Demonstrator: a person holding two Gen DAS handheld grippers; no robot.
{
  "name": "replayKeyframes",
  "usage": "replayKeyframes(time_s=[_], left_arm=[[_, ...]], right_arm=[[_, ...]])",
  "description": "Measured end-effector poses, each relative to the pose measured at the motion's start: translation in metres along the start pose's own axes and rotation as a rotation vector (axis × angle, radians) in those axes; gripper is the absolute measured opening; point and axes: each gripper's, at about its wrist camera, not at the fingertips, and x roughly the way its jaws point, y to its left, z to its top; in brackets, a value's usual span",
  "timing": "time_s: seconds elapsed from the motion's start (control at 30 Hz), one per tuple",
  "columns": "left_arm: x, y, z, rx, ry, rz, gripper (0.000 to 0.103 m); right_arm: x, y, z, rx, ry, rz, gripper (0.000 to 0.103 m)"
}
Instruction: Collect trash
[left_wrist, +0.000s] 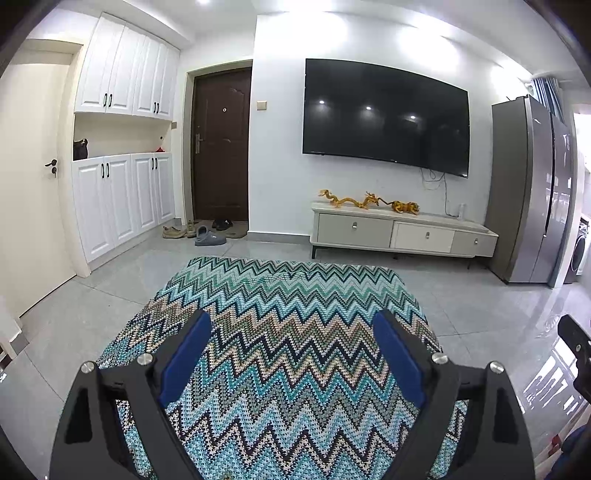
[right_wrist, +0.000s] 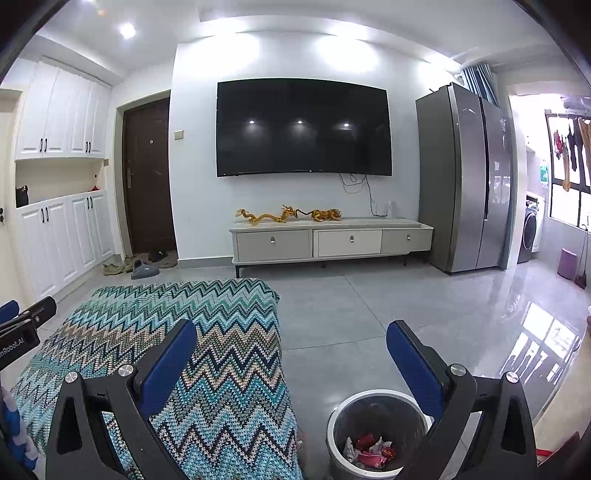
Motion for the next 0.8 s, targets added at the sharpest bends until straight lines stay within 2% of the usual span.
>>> replayKeyframes(time_s=[0.8], left_arm=[[0.0013,-0.0042,-0.0012,0.008,0.005,0.008,0.089]], right_arm=[[0.0033,-0.0066,-0.0049,0.012,0.016,-0.006,0.103]])
